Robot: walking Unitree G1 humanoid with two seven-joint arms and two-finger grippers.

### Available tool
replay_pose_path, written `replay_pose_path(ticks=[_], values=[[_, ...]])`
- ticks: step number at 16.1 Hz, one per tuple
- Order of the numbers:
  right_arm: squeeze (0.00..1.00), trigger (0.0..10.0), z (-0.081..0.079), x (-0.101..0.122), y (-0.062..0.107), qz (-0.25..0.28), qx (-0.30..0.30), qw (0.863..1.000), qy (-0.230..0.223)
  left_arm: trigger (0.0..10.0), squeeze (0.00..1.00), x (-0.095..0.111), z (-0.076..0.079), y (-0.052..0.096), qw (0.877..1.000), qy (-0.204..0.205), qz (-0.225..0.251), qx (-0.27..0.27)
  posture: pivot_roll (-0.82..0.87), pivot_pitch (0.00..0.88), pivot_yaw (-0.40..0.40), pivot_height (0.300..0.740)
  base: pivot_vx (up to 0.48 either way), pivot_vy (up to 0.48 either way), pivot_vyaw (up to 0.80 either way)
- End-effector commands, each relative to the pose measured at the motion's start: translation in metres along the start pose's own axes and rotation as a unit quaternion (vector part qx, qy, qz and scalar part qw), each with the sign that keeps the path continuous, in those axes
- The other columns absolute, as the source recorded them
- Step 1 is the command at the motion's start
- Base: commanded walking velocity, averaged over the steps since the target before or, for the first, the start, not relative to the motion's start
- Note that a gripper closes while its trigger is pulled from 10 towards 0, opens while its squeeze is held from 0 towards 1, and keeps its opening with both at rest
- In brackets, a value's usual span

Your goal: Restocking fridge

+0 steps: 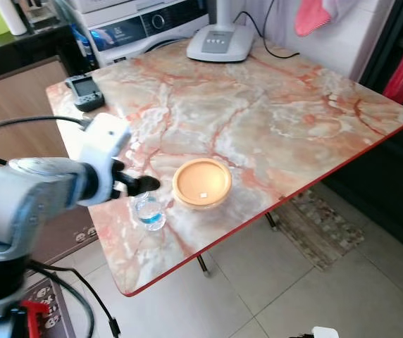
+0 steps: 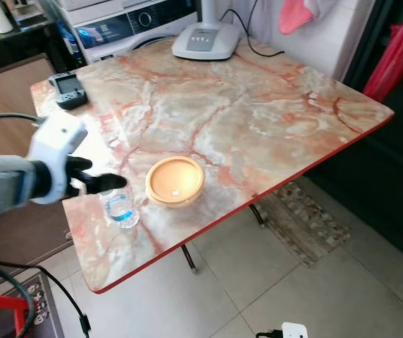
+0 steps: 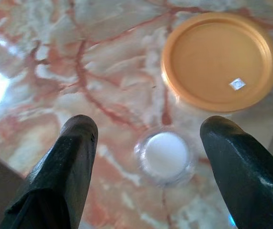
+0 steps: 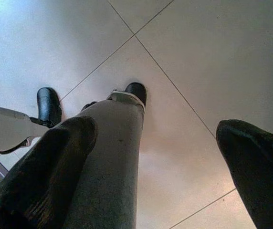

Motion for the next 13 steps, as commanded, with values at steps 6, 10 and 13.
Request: replay_pose_path(ticks=[6, 10, 13], values=[[0.00, 10.0, -0.002, -0.011, 0.001, -0.015, 0.003, 1.000, -0.001, 10.0, 0.00, -0.012, -0.001, 0.003, 1.000, 0.001, -0.017, -0.007, 0.19, 0.104, 0.079, 0.740, 0.000, 0.000, 0.00], [0.00, 10.0, 0.000, -0.010, 0.001, -0.014, 0.000, 1.000, 0.001, 10.0, 0.00, -0.020, -0.004, -0.001, 1.000, 0.008, -0.023, -0.006, 0.19, 0.111, 0.071, 0.740, 0.000, 0.000, 0.00], [0.00, 10.0, 0.001, -0.010, 0.001, -0.014, 0.000, 1.000, 0.003, 10.0, 0.00, -0.020, -0.004, -0.004, 1.000, 0.021, -0.004, -0.006, 0.19, 0.120, 0.067, 0.740, 0.000, 0.000, 0.00]])
Point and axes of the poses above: a point about 5 cm out from each wrist's last joint towards the gripper, its own y axis pointing back from the gripper into the wrist, its own x axis along the axis of the wrist's last joint, z = x × y, the point moved 3 cm from there along -y, pointing out of the wrist towards the gripper, and after that the axes turned 8 degrees about -y, right-handed, at the moved point
